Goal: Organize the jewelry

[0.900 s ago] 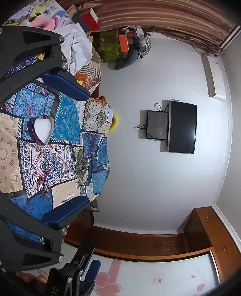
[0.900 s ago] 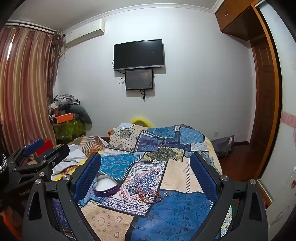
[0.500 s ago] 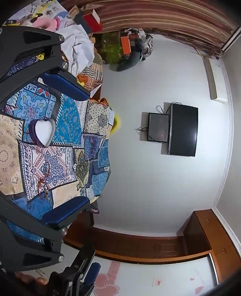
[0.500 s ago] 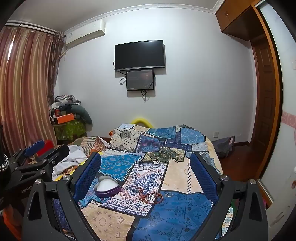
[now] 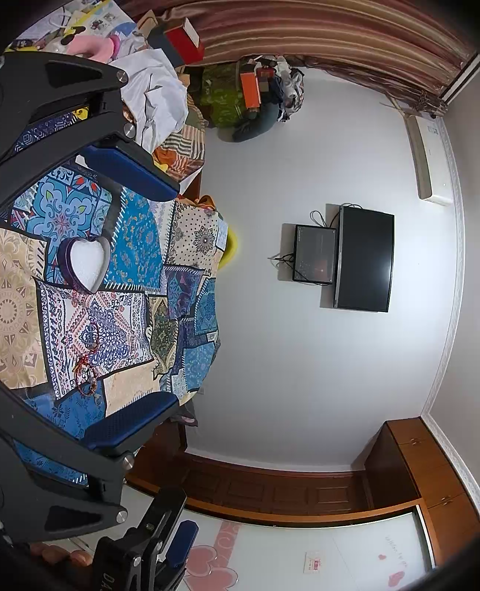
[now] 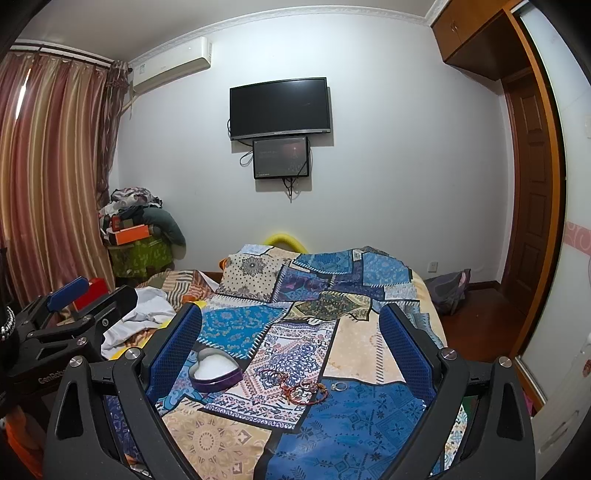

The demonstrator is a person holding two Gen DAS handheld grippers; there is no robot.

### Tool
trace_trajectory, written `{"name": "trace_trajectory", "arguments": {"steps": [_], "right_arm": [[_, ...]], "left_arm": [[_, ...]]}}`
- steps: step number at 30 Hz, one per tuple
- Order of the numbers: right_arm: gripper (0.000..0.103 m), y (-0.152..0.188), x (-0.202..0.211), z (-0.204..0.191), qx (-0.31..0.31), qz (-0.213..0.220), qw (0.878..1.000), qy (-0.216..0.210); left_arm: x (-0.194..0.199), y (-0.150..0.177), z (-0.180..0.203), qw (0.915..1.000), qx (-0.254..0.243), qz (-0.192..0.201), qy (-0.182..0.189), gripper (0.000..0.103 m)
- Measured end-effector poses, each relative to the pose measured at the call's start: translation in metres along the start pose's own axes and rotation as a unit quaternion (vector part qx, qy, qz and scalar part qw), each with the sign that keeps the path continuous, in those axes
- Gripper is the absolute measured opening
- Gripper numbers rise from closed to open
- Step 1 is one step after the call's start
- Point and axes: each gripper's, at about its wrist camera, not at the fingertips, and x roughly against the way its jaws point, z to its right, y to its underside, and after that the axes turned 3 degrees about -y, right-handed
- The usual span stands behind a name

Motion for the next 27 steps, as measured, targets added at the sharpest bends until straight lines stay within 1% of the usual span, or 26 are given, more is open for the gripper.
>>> {"name": "trace_trajectory", "arguments": {"steps": [27], "right_arm": [[0.096, 0.0018, -0.0012, 0.0022, 0.002, -0.004, 1.000, 0.001]], "left_arm": [[0.0005, 0.0007, -0.0008, 1.0000, 0.003, 0.000, 0.002, 0.103]]}}
